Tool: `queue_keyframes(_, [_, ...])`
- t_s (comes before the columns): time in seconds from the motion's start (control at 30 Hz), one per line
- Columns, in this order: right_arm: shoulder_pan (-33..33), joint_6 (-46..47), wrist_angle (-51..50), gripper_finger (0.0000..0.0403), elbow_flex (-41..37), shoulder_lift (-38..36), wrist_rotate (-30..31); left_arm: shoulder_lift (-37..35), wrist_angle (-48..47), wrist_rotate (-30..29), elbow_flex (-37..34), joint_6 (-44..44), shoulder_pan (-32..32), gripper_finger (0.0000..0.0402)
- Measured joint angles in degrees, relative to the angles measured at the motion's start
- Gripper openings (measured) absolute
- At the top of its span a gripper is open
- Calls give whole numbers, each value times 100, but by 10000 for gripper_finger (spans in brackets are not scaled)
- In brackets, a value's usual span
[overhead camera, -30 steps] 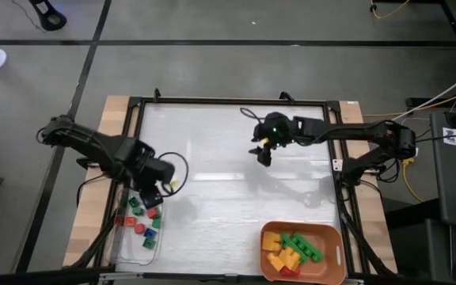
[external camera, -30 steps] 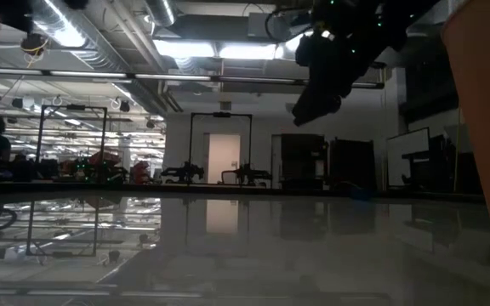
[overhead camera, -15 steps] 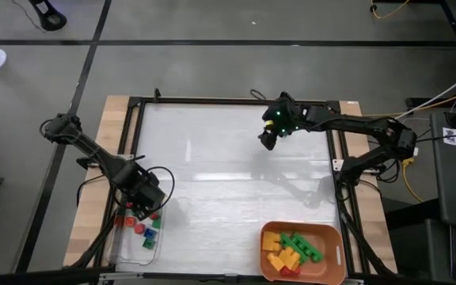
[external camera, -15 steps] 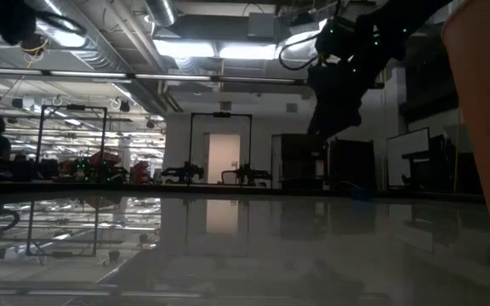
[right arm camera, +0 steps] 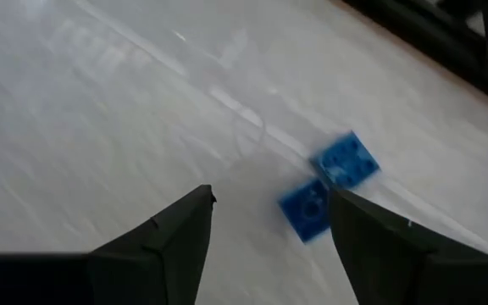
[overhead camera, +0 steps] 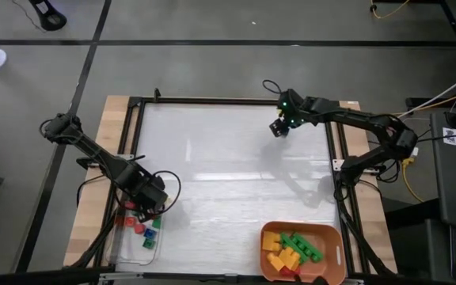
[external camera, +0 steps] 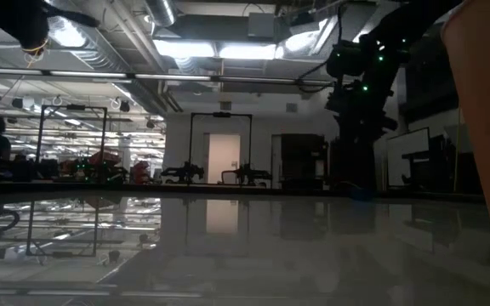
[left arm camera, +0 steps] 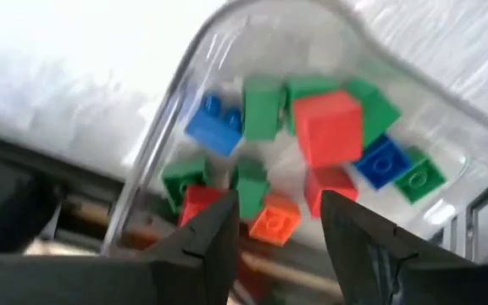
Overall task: Sort blocks by size
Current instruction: Put the small blue game piece into the transparent bin
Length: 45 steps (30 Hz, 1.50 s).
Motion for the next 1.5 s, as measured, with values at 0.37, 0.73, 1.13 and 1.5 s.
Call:
queue_keyframes(0.37, [21,-18,-165,232,2,760,-81,2,386,-416,0,3,-2,155])
queue_keyframes(0.73, [21,-20,-167,232,0,1173,157,0,395,-556,0,23,-2,155])
queue_keyframes(1.13, [20,2,-100,232,0,1318,366,0,530,-595,0,150,-2,155])
queue_keyframes(1.5, [21,-3,-156,232,-4,1369,563,0,528,-715,0,150,-2,155])
